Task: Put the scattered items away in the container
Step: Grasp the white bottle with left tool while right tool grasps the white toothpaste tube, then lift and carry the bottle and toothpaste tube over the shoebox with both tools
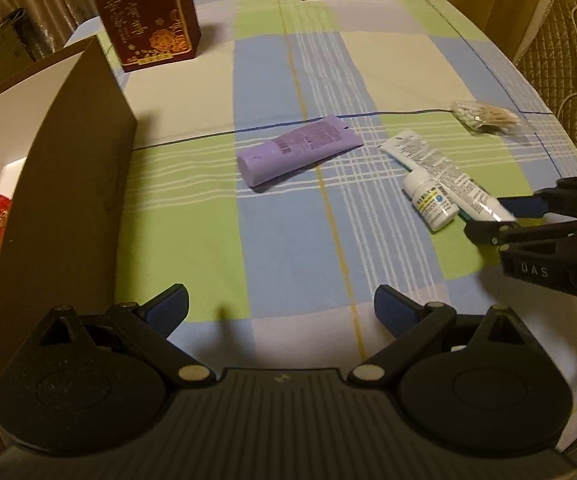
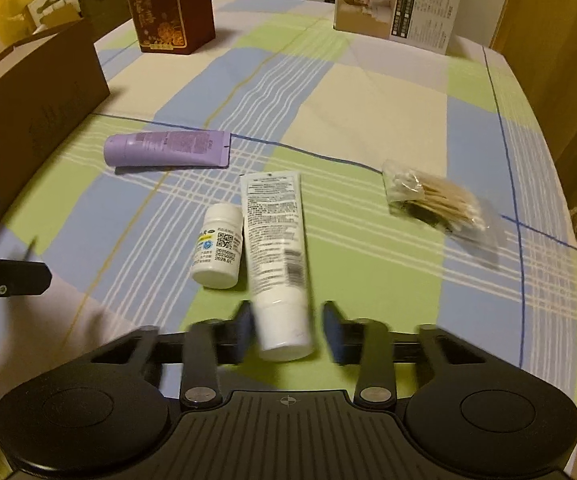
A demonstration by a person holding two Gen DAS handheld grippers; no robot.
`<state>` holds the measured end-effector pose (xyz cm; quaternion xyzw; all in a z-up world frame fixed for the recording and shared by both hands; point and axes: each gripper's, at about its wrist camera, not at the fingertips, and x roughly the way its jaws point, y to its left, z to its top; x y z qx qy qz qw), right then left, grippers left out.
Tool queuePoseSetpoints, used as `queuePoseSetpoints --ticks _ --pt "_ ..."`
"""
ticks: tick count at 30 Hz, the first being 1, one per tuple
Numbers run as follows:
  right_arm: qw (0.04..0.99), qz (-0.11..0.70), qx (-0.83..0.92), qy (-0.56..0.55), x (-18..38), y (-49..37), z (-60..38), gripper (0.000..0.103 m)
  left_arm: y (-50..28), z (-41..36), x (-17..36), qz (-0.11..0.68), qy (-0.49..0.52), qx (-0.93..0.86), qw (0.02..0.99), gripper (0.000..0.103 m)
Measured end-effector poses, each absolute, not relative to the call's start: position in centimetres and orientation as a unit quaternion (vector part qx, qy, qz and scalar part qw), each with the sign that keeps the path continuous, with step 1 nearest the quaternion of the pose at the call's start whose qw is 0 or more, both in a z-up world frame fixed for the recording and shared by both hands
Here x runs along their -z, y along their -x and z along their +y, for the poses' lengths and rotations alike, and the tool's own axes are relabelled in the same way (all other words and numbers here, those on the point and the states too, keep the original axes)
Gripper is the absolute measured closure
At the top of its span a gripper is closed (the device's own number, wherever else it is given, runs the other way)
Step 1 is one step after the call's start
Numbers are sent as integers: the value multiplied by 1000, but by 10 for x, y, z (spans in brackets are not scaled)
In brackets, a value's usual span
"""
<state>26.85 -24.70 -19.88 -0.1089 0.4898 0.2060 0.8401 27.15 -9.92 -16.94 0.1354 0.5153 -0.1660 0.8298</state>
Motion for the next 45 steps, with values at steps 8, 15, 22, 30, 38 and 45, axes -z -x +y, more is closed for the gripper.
queuePoseSetpoints --ticks 8,15,22,30,38,45 --pt "838 517 -160 72 195 -264 -274 71 -272 -127 177 513 -119 214 823 19" --pt "840 523 -131 67 193 -261 -289 71 -289 -171 181 513 -92 235 820 19" --pt "844 518 -130 56 192 -261 -294 71 -314 -198 205 527 -96 226 814 26" --pt "848 507 -143 58 192 -266 -293 67 -312 -195 211 496 -142 250 820 70" --pt "870 467 -143 63 188 -270 -288 18 -295 -161 208 497 -154 259 814 80" --pt "858 479 -162 92 197 -268 -279 69 -279 -134 204 504 -142 247 815 81"
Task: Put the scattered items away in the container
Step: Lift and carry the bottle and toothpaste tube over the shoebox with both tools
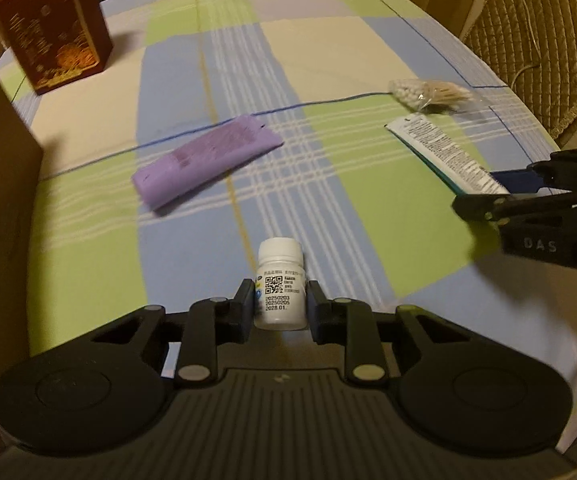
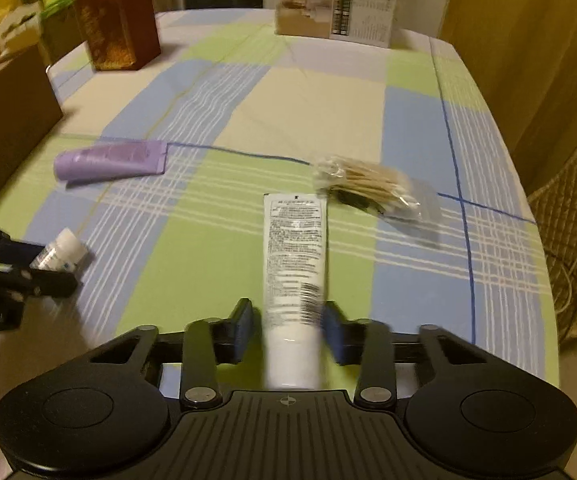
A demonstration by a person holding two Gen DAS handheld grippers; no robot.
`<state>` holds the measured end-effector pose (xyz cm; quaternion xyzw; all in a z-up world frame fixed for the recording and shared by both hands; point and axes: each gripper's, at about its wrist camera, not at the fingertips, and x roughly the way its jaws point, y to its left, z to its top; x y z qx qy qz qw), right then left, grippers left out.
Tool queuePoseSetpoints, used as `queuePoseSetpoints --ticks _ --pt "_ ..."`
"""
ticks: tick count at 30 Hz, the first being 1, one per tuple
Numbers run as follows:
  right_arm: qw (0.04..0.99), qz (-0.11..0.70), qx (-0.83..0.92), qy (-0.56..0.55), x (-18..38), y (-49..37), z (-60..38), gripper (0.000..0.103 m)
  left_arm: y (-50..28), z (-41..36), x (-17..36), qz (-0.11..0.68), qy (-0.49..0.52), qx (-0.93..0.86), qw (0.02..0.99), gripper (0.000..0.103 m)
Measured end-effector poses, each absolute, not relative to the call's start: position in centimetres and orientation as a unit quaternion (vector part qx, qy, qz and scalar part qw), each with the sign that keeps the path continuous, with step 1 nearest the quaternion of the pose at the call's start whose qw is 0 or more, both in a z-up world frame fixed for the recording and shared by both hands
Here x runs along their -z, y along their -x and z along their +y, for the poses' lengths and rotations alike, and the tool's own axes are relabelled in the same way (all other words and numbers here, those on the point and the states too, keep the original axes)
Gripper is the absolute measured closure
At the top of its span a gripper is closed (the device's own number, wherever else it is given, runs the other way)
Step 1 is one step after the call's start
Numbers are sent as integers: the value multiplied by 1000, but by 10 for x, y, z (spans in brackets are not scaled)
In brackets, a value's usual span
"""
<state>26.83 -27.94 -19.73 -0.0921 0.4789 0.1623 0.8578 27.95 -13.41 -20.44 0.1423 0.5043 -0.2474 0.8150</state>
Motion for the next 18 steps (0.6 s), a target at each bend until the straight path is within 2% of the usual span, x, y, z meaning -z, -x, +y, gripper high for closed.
queuePoseSetpoints --ticks 9,18 --pt "849 489 -190 62 186 -241 -270 72 -264 -123 191 503 -118 259 816 81" --pt "855 471 -218 0 149 -213 -241 72 -255 -74 136 463 -59 234 853 81"
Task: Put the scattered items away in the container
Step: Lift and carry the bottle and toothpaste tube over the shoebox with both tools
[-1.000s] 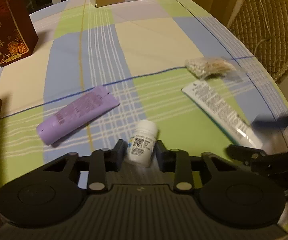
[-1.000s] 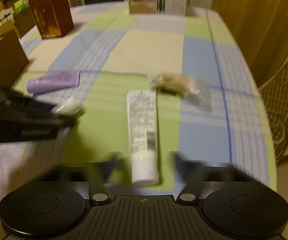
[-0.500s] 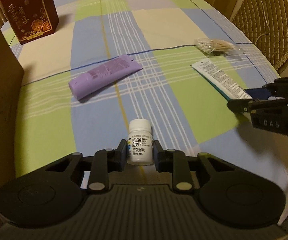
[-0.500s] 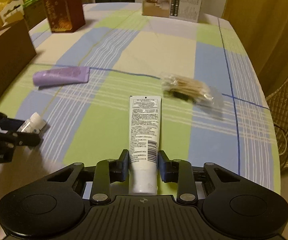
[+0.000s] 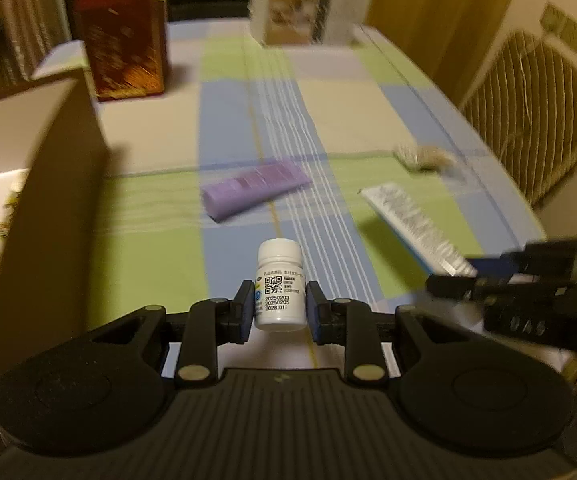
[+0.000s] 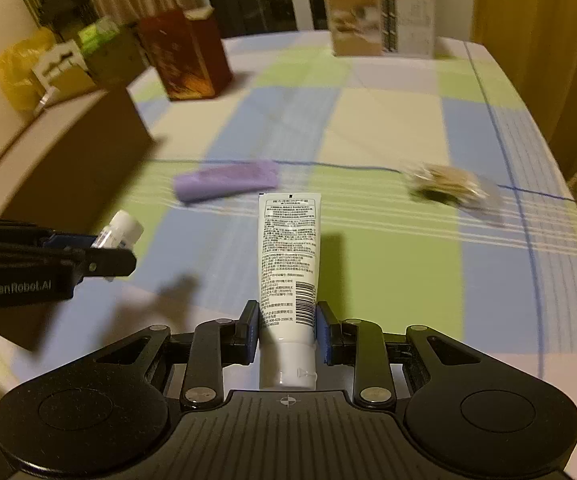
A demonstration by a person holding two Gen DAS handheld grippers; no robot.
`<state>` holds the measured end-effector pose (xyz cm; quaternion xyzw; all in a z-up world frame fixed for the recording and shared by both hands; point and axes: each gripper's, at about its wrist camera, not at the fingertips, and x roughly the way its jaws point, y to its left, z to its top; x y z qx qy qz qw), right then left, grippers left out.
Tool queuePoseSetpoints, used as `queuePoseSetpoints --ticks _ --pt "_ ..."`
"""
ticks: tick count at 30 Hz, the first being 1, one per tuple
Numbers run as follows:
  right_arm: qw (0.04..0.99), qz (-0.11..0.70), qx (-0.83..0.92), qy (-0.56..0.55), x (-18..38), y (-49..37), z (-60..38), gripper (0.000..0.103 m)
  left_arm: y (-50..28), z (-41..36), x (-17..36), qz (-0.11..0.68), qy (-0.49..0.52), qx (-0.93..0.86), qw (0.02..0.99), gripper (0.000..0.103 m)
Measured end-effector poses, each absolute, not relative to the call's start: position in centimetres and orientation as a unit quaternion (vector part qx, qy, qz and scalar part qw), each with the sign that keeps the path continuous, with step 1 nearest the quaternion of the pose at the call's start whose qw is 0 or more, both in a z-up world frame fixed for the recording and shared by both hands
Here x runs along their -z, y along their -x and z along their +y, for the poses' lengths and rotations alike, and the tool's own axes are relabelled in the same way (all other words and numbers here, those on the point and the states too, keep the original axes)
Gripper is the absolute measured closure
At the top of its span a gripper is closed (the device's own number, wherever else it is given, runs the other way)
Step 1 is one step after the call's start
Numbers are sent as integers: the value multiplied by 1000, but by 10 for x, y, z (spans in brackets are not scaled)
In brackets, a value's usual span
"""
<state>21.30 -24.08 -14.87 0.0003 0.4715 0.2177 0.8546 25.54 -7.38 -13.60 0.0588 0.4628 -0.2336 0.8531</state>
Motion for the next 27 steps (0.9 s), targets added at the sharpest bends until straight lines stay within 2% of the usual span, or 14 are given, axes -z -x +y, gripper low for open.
queuePoseSetpoints --ticks 13,27 --pt "851 429 -304 -18 90 -194 -149 71 -230 24 78 416 -24 151 896 81" --pt "826 418 -378 -14 64 -183 -61 71 -225 119 47 395 -19 79 915 81"
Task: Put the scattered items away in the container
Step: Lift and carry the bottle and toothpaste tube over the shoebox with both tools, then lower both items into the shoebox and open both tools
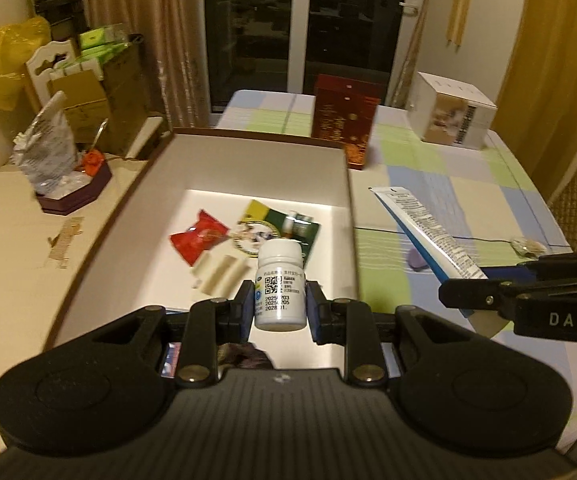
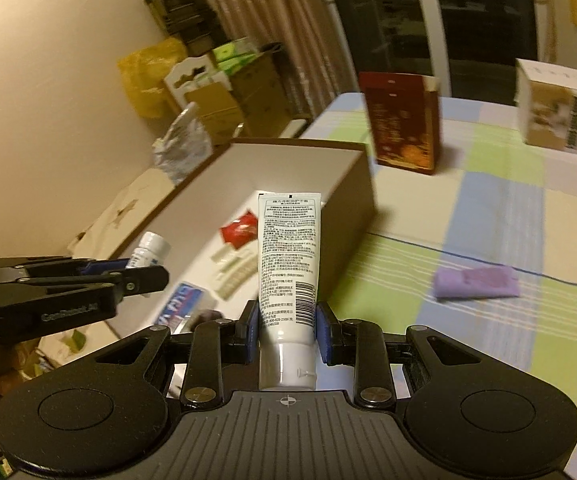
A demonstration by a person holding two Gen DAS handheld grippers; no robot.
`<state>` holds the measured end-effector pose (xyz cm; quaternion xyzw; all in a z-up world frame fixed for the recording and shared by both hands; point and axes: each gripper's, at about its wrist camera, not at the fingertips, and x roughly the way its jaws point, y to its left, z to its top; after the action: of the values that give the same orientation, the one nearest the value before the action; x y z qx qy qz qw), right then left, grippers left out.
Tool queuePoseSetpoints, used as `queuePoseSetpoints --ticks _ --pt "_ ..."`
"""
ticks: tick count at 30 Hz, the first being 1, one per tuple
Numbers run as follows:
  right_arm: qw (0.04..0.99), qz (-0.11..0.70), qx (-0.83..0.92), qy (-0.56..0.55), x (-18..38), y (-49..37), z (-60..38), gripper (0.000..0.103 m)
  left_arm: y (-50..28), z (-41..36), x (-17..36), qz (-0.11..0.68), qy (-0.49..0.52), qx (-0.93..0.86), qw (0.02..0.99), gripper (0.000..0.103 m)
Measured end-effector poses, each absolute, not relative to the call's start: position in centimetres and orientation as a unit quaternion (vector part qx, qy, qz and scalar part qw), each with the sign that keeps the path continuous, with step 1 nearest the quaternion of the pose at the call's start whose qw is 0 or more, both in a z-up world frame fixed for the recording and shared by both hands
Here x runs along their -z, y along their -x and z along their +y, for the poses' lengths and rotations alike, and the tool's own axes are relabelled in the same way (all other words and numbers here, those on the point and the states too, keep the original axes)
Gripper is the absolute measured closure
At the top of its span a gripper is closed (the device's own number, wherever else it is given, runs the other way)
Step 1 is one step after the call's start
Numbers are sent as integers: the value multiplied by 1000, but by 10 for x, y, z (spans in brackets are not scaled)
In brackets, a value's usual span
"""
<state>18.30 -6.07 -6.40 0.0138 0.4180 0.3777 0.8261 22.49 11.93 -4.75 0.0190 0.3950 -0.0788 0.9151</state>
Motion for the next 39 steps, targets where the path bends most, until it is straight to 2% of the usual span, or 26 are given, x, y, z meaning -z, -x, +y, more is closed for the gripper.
queuePoseSetpoints --ticks 9,19,31,39 --pt "808 417 -417 2 60 -182 -11 71 -231 144 49 398 -19 63 915 81" --pt "799 444 -403 33 83 -211 43 71 -270 176 62 424 -28 57 904 81" --pt "793 457 -348 203 136 -225 99 71 -325 199 115 488 -58 45 870 81" --pt "769 448 -362 278 154 -233 114 71 -337 202 134 499 -66 45 863 81"
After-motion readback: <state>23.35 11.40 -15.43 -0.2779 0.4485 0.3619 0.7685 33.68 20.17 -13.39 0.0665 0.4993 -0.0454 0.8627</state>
